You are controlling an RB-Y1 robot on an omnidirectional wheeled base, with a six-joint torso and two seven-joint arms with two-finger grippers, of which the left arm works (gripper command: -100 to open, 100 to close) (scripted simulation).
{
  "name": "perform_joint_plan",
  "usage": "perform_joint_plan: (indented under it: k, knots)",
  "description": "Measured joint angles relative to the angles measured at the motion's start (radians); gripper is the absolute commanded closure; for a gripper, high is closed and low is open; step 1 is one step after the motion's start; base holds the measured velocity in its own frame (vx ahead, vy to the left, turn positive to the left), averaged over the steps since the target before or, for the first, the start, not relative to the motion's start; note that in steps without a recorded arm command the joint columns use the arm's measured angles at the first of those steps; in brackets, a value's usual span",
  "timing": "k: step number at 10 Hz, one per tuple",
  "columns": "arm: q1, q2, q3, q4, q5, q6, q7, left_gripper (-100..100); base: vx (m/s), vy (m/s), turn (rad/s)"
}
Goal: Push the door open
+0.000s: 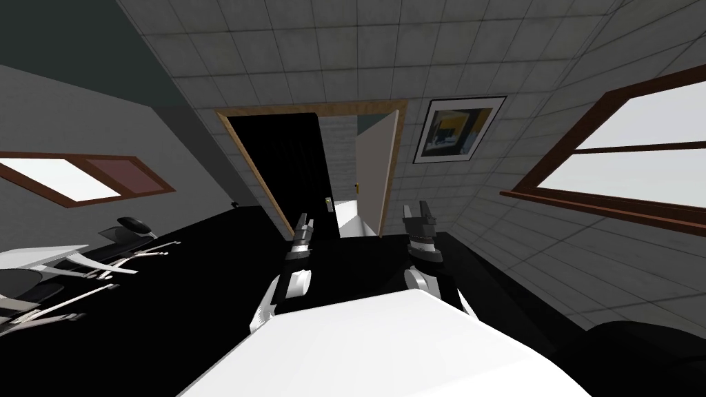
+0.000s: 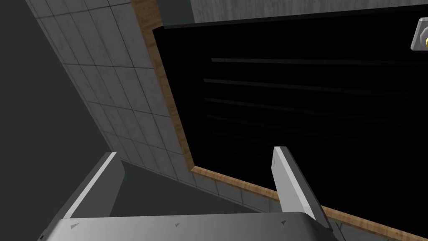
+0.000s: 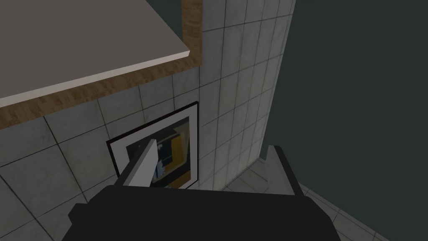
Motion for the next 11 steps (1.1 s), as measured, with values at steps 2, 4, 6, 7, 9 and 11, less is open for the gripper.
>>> perform_joint_plan:
  k: [2, 4, 6, 7, 9, 11]
  knots:
    - [-0.042, 0.002, 0.001, 0.062, 0.010, -0.001, -0.003, -100, 0.075, 0.034, -0.013]
    - [-0.066, 0.012, 0.006, 0.104, 0.021, 0.004, 0.001, -100, 0.061, 0.027, -0.008]
    - [-0.086, 0.014, 0.006, 0.149, 0.027, -0.002, 0.000, -100, 0.061, 0.021, -0.015]
    - [-0.108, 0.014, 0.007, 0.179, 0.033, -0.004, -0.001, -100, 0.062, 0.021, -0.011]
    - [-0.138, 0.018, 0.010, 0.238, 0.041, -0.008, -0.001, -100, 0.068, 0.028, -0.015]
    - [-0.164, 0.022, 0.011, 0.291, 0.051, -0.013, -0.001, -100, 0.057, 0.026, -0.011]
